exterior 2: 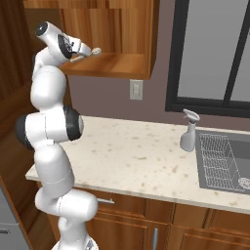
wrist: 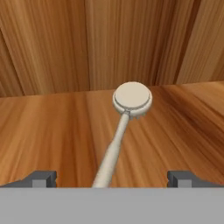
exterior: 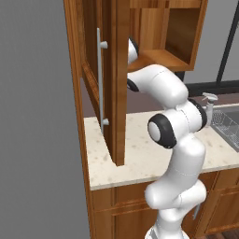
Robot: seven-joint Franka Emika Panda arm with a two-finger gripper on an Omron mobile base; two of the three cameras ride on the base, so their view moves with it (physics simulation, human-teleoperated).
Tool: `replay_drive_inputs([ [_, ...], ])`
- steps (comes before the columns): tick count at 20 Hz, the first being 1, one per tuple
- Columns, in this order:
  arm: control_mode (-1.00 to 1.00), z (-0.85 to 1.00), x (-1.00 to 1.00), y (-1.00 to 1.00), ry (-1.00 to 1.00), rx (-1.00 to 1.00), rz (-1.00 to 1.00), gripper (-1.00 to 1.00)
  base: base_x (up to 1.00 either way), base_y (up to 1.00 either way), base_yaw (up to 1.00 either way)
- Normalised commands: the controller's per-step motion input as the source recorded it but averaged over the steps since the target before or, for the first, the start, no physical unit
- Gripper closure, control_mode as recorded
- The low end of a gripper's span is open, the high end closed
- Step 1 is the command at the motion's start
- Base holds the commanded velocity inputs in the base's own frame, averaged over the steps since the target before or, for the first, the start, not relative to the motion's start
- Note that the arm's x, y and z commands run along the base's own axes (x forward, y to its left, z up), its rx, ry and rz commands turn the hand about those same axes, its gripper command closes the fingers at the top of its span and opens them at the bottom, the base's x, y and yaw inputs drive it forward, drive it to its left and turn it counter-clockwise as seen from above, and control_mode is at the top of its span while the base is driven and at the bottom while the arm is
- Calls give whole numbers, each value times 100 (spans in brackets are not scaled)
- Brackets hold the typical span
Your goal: Locate and retrieve the dish brush and spray from the cabinet. Place them next to the sink.
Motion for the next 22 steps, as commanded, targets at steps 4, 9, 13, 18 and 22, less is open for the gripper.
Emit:
replay_drive_inputs([
  [4,-100,-5,39,0,0,0,-2,-100,0,0,0],
  [9,-100,-4,41,0,3,0,-3,-100,0,0,0],
  [13,-100,-6,27,0,7,0,-4,-100,0,0,0],
  [18,-100,-15,3,0,4,0,-2,-100,0,0,0],
  [22,-100,-21,0,0,0,0,-3,-100,0,0,0],
])
